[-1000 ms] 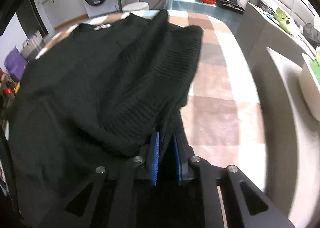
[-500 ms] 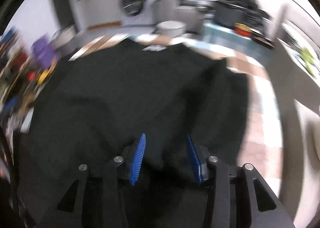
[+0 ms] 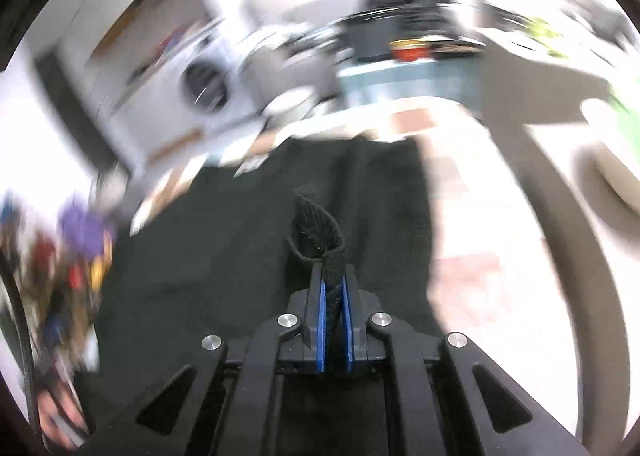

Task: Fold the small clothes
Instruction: 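Open the right tool to release the sleeve and withdraw it, then grasp the other sleeve with the left tool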

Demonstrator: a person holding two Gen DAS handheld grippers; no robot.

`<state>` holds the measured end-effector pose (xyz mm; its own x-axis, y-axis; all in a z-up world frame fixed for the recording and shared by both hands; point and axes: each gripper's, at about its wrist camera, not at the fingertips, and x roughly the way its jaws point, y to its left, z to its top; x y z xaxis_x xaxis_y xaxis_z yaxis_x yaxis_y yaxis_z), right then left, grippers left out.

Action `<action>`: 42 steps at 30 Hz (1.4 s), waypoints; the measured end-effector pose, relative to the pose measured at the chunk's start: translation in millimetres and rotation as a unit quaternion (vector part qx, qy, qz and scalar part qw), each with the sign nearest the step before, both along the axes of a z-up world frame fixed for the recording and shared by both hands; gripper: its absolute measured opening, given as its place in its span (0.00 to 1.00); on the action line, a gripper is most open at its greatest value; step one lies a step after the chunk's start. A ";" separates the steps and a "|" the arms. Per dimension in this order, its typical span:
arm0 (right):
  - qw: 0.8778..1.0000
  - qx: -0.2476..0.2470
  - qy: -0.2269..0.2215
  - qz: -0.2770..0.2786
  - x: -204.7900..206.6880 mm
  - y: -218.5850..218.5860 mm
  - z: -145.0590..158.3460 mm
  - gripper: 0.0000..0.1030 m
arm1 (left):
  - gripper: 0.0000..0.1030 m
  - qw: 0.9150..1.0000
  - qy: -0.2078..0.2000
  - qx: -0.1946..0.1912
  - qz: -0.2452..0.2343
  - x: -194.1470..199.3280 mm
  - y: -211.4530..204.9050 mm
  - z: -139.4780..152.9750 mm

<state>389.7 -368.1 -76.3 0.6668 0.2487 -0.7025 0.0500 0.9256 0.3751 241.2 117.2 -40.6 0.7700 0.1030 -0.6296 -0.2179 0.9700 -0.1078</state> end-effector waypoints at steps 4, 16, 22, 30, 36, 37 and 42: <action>0.999 0.021 -0.035 0.026 6.3 9.5 12.3 0.07 | 0.99 1.000 0.000 0.004 -0.006 0.1 -4.2 0.5; 0.977 -0.085 0.034 0.191 13.0 100.1 2.8 0.30 | 0.99 1.000 -0.002 0.011 0.001 -7.2 -5.2 4.1; 0.980 -0.123 0.061 0.147 31.0 92.1 -13.0 0.31 | 0.99 1.000 -0.003 0.009 0.000 -9.1 -2.0 1.9; 0.975 -0.143 0.088 0.144 15.5 93.5 -30.1 0.31 | 0.99 0.994 0.025 -0.075 0.070 -5.6 58.0 -13.9; 0.978 -0.128 0.069 0.149 -6.7 87.7 -7.8 0.33 | 0.99 0.976 0.026 -0.182 0.116 -7.4 126.1 -31.5; 0.978 -0.126 0.066 0.150 -9.2 87.2 -3.9 0.33 | 0.99 0.973 0.028 -0.196 0.121 -7.8 133.8 -34.9; 0.980 -0.116 0.056 0.153 -14.4 73.2 -4.6 0.33 | 0.99 0.952 0.051 -0.259 0.156 -4.6 170.1 -58.2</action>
<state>375.3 -294.8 -80.9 0.5012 0.2486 -0.8289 -0.2135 0.9638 0.1599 236.6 287.4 -98.8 0.6847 -0.0290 -0.7282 -0.5214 0.6787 -0.5172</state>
